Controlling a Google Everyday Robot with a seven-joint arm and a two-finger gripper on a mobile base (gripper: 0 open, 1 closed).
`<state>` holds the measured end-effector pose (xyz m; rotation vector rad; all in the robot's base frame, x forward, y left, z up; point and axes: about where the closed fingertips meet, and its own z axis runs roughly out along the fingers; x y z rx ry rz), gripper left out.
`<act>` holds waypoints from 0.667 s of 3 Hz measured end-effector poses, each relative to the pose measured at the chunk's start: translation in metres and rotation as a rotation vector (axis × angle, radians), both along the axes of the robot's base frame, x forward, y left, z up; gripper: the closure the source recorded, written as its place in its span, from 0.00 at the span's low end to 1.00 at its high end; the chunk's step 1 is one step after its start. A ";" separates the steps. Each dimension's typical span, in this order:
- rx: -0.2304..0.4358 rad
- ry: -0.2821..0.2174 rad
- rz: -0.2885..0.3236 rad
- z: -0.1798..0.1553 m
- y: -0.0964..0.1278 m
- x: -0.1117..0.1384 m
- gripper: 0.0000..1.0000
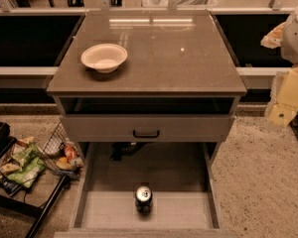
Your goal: Pick pepsi can from middle drawer and place on counter
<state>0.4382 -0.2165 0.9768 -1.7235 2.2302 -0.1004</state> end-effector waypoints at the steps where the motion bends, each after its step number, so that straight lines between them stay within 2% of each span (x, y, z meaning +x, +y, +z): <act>1: 0.000 0.000 0.000 0.000 0.000 0.000 0.00; 2: 0.021 0.014 -0.011 -0.018 -0.004 0.009 0.00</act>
Offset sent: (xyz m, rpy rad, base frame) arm 0.0201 -0.0122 -0.0470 0.0498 0.0543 -0.0268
